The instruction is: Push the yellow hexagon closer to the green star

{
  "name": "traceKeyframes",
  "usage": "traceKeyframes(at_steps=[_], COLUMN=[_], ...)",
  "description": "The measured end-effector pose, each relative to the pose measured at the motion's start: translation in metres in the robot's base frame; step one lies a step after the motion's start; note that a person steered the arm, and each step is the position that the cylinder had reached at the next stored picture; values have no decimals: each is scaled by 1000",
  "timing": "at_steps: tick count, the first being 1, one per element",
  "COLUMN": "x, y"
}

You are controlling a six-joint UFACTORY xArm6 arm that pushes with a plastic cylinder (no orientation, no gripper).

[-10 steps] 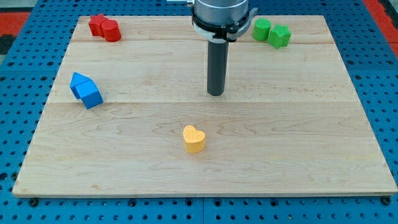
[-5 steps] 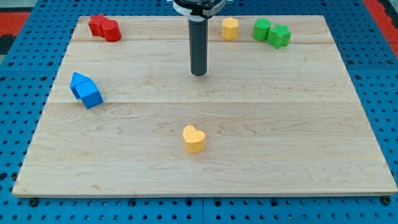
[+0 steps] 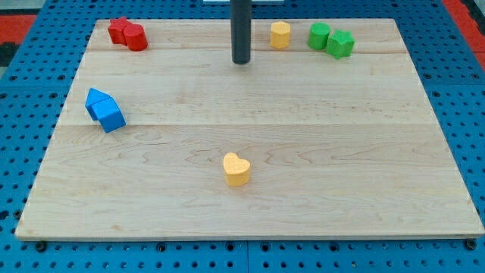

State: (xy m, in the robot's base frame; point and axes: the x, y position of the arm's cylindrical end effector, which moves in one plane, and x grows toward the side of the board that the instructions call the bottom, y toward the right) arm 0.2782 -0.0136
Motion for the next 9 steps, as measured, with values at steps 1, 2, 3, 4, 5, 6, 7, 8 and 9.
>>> traceKeyframes(at_steps=[1,2,3,4,5,6,7,8,9], x=[-62,-84,-52,8,13,-9,-28,-50,-39], y=[12,52,63,66,91,78,75,89,116])
